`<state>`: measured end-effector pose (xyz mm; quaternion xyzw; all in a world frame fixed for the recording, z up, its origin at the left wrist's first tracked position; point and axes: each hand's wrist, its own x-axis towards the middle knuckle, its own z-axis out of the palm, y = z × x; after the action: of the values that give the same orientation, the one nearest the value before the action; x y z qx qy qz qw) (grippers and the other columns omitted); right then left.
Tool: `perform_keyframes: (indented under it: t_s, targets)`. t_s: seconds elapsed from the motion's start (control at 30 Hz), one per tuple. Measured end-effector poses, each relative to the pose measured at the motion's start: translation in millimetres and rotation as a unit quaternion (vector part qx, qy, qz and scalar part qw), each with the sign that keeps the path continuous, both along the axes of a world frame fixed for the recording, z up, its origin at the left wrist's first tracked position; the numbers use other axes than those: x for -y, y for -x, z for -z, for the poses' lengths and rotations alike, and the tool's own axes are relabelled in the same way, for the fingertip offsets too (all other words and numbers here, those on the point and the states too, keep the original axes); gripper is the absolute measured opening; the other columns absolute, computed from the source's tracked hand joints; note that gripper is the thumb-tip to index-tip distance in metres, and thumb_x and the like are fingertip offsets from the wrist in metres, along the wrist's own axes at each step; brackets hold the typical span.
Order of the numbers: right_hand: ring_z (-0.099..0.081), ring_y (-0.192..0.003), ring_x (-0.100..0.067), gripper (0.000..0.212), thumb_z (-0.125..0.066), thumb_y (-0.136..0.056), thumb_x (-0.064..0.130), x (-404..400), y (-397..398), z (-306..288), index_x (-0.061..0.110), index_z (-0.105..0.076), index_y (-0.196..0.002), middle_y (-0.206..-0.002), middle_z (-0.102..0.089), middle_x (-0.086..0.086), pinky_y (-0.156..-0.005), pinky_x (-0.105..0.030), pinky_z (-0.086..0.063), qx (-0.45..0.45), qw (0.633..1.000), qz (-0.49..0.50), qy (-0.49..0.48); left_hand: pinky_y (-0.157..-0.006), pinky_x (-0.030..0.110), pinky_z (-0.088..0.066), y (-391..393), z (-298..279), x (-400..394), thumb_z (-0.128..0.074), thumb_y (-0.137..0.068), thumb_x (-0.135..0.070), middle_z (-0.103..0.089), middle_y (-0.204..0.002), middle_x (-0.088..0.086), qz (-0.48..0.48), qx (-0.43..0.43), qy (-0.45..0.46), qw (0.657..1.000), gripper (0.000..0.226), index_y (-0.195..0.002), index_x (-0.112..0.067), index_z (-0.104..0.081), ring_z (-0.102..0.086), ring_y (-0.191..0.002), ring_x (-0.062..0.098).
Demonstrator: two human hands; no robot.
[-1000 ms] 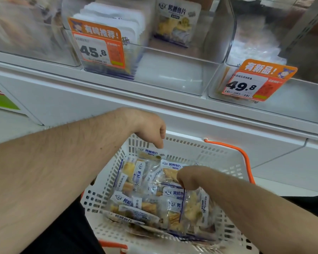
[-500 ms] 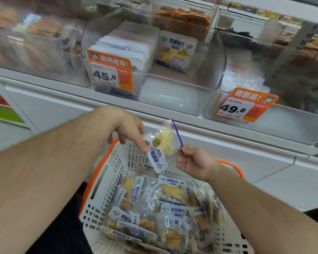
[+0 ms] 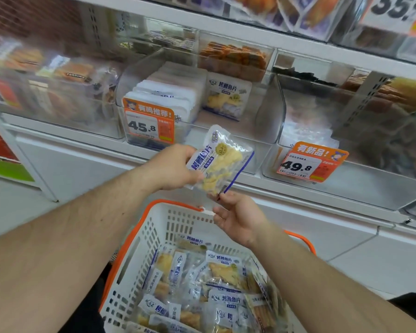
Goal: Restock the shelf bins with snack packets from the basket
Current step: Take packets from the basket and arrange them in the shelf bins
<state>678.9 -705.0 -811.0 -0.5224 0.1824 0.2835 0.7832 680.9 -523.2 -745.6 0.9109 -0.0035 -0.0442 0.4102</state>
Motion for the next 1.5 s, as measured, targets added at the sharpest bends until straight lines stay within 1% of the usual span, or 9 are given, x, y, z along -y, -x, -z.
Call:
perform_keyframes:
  t_s: [0.17,0.3,0.43,0.57,0.73,1.03,1.13,1.23,1.5]
  targets:
    - [-0.052,-0.069,-0.017,0.017,-0.060,-0.087,0.008,10,-3,-21,0.017,-0.055,-0.100,-0.086,-0.058,-0.001,-0.056,-0.027,-0.039,0.183,0.902,0.080,0.384,-0.070,0.025,-0.049,2,-23,-11,-0.075,-0.086,-0.026,-0.070,-0.086,-0.008,0.018,0.043,-0.076,0.996,0.011,-0.094,-0.022,-0.069,-0.065,-0.082,0.012]
    - [-0.054,-0.082,-0.007,0.046,-0.073,-0.079,0.014,8,-6,-36,0.023,-0.047,-0.116,-0.103,-0.054,0.008,-0.069,-0.020,-0.043,0.344,0.859,0.098,0.365,-0.060,0.023,-0.035,4,-35,-17,-0.075,-0.085,-0.032,-0.055,-0.077,-0.019,0.009,0.074,-0.103,0.992,0.014,-0.088,-0.032,-0.062,-0.051,-0.072,0.002]
    - [-0.068,-0.095,-0.015,0.040,-0.078,-0.070,0.023,-1,-14,-49,0.027,-0.065,-0.107,-0.101,-0.072,0.006,-0.089,-0.041,-0.056,0.364,0.877,0.004,0.312,-0.073,0.026,-0.038,3,-41,-20,-0.075,-0.085,-0.031,-0.060,-0.087,-0.013,0.000,0.105,-0.081,0.991,0.012,-0.091,-0.027,-0.066,-0.059,-0.088,0.014]
    - [-0.068,-0.083,-0.018,0.073,-0.083,-0.064,0.036,1,-21,-70,0.017,-0.056,-0.129,-0.096,-0.073,-0.004,-0.078,-0.039,-0.056,0.371,0.874,-0.042,0.310,-0.075,0.027,-0.044,4,-49,-27,-0.078,-0.083,-0.026,-0.066,-0.086,-0.012,-0.006,0.145,-0.035,0.989,0.016,-0.080,-0.034,-0.064,-0.062,-0.086,0.011]
    - [-0.072,-0.091,-0.017,0.042,-0.081,-0.075,-0.001,4,-32,-103,0.023,-0.065,-0.106,-0.094,-0.077,0.002,-0.082,-0.041,-0.061,0.440,0.849,-0.063,0.286,-0.067,0.026,-0.048,2,-59,-28,-0.076,-0.085,-0.022,-0.069,-0.081,-0.009,-0.010,0.182,0.013,0.983,0.020,-0.076,-0.036,-0.064,-0.063,-0.071,0.010]
    - [-0.070,-0.071,-0.006,0.017,-0.082,-0.079,0.012,3,-41,-154,0.027,-0.074,-0.075,-0.074,-0.075,0.011,-0.070,-0.025,-0.055,0.483,0.798,-0.057,0.355,-0.065,0.022,-0.040,-12,-67,-28,-0.076,-0.084,-0.025,-0.059,-0.078,-0.020,-0.065,0.286,0.018,0.956,0.020,-0.087,-0.036,-0.060,-0.053,-0.068,-0.007]
    - [-0.058,-0.056,-0.010,0.021,-0.080,-0.080,0.020,4,-46,-159,0.023,-0.068,-0.064,-0.061,-0.068,0.009,-0.055,-0.025,-0.045,0.465,0.816,0.103,0.327,-0.090,0.031,-0.044,-21,-66,-31,-0.078,-0.081,-0.028,-0.065,-0.102,-0.011,-0.137,0.298,0.046,0.944,0.039,-0.115,-0.027,-0.059,-0.057,-0.099,0.013]
    - [-0.055,-0.053,-0.009,0.015,-0.073,-0.087,0.024,1,-55,-160,0.024,-0.068,-0.073,-0.063,-0.065,0.006,-0.053,-0.023,-0.045,0.406,0.847,0.200,0.279,-0.105,0.041,-0.032,-31,-54,-35,-0.077,-0.078,-0.044,-0.057,-0.131,-0.003,-0.199,0.252,-0.069,0.944,0.067,-0.135,-0.022,-0.050,-0.043,-0.127,0.025]
    - [-0.070,-0.080,-0.030,0.016,-0.071,-0.084,0.030,-37,-118,-137,0.018,-0.070,-0.075,-0.081,-0.072,-0.009,-0.080,-0.047,-0.060,0.295,0.874,0.200,0.331,-0.114,0.041,-0.019,-45,-41,-29,-0.067,-0.074,-0.066,-0.051,-0.138,-0.005,-0.231,0.240,-0.189,0.924,0.072,-0.134,-0.030,-0.050,-0.035,-0.134,0.022]
